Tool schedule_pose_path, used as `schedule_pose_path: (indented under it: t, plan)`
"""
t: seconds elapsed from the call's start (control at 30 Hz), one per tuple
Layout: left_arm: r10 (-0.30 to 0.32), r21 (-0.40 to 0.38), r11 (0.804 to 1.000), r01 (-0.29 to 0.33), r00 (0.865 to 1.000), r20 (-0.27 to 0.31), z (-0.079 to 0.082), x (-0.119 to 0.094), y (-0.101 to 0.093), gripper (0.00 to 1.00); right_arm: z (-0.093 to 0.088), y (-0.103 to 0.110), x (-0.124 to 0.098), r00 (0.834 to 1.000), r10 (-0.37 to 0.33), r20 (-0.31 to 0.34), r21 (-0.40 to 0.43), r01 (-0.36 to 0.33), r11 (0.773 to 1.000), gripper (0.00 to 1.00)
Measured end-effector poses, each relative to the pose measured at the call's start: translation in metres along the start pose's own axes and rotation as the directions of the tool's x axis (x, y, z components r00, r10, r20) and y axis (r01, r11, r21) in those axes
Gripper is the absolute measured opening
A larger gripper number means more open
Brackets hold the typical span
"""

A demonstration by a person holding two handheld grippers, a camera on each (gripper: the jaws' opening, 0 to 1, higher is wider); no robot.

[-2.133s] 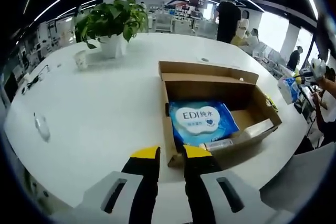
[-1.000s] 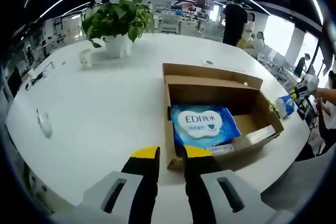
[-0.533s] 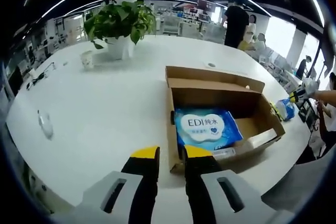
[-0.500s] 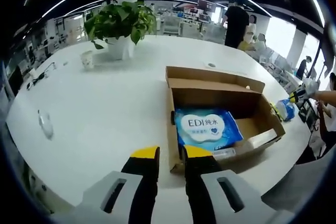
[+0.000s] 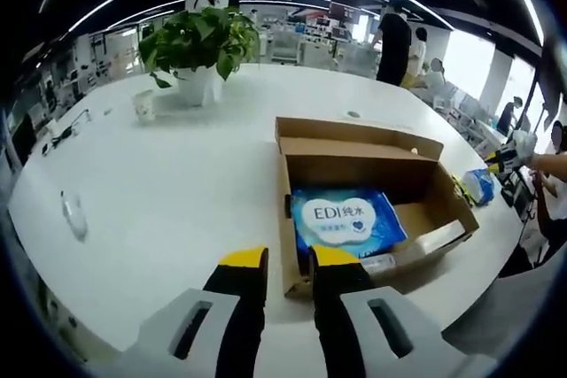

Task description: Operate the shoe box by opening the lid, removing the specified soft item, and placing it in the target area until the item is outside and the box remains undamaged.

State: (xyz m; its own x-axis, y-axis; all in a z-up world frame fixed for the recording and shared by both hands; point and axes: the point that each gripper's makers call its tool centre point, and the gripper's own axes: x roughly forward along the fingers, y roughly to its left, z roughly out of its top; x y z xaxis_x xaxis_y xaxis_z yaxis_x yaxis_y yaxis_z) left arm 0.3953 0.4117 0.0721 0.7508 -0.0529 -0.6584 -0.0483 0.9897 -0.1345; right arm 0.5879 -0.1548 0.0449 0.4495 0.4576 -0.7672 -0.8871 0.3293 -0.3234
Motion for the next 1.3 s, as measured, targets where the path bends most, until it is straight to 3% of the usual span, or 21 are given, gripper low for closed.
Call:
schedule_pose_path:
  t: [0.3,0.7,1.0,1.13,1.3]
  plan:
    - [-0.017,0.015,1.000,0.017,1.000,0.006,0.002,0.003,0.000,0.19,0.025,0.004,-0.013,0.999,-0.028,0.041,-0.016,0.029,0.999,0.23]
    - [-0.028,0.039,0.999,0.027,1.000,0.015,0.006,0.004,0.002,0.20,0.061,0.049,-0.010,0.994,0.067,0.085,-0.125,-0.056,0.991,0.25]
    - [-0.038,0.050,0.998,0.037,0.999,0.023,0.008,0.005,-0.002,0.20,0.069,0.092,0.010,0.983,0.179,0.044,-0.221,-0.165,0.961,0.25]
    - [-0.041,0.048,0.998,0.040,0.999,0.025,0.008,0.004,-0.003,0.20,0.068,0.104,0.021,0.977,0.212,0.031,-0.210,-0.202,0.957,0.25]
    - [-0.039,0.049,0.998,0.037,0.999,0.026,0.008,0.002,-0.002,0.20,0.062,0.108,0.034,0.979,0.206,0.011,-0.153,-0.202,0.967,0.25]
